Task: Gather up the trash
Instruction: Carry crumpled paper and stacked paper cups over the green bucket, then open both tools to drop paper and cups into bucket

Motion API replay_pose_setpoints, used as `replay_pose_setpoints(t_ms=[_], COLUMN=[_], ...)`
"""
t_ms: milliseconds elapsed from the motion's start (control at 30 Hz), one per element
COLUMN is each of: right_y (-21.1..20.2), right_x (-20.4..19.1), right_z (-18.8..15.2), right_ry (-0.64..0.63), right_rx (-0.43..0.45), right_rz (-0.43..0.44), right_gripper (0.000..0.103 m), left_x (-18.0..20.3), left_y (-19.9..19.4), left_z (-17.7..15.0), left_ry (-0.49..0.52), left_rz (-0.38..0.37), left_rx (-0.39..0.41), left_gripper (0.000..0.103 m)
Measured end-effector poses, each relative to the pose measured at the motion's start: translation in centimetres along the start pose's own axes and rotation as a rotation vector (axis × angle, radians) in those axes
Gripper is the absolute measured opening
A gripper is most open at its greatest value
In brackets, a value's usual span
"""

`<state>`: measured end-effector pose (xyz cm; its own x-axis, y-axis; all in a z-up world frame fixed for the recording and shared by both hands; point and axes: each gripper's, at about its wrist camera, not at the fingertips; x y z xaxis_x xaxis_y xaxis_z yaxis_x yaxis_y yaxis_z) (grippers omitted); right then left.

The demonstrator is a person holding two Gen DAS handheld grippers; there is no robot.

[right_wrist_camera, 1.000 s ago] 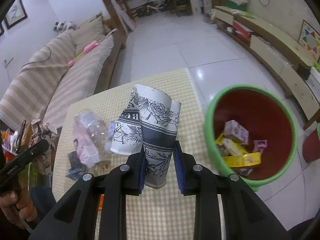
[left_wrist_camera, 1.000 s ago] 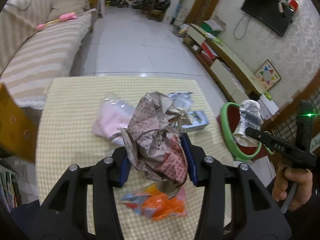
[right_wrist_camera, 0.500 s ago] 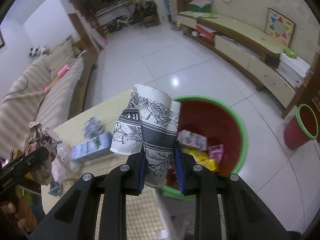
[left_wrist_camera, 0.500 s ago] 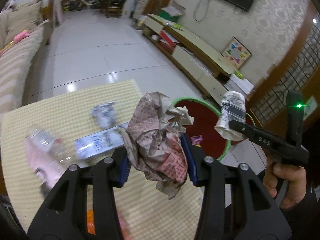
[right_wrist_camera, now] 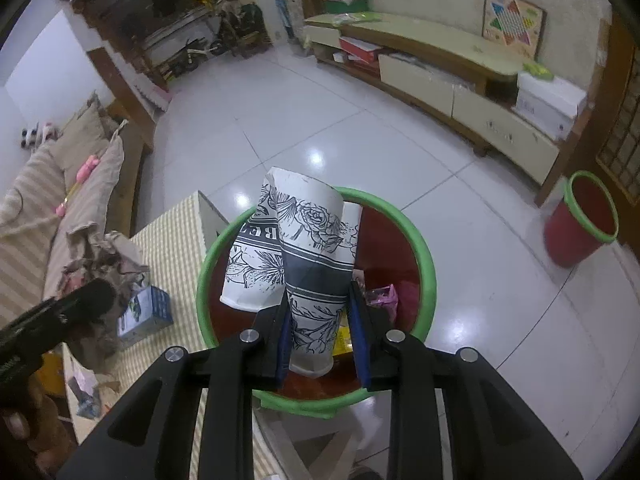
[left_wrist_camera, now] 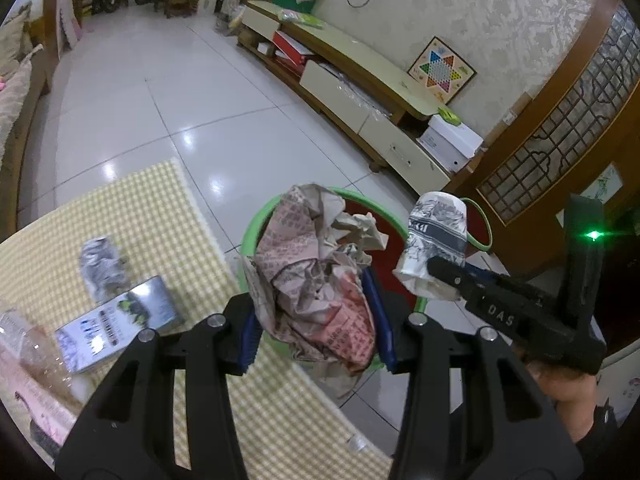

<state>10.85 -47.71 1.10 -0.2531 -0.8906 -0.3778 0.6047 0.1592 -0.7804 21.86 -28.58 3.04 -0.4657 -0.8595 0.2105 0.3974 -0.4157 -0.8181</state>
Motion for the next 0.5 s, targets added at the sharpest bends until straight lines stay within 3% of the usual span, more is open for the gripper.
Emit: replay_pose_setpoints(t_ms=[433,500], right_y=[1.5,1.8], right_x=[0.3,0.3], right_z=[0.3,0.2], right_ry=[0.001,-0.001], right_rx=[-0.032,-0.042], right_rz=[-0.022,-0.033], right_gripper=[0.025,0.028], left_x=[1.0,1.0], left_y=[3.2,3.5], left_z=[0.9,1.3], left_ry=[-0.024,-0.042], left_rz=[-0.011,0.002], left_rx=[-0.05,-0.04], left_gripper=[0.047,0.06])
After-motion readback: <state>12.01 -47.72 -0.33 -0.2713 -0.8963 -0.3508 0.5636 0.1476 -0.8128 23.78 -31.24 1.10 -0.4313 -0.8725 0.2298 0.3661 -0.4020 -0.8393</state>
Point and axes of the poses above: each gripper's, at about its wrist camera, not at the fingertips, and y roughly the way its jaws point, x to its right, z to its top, and after that the axes turned 9 degrees about z, right-handed
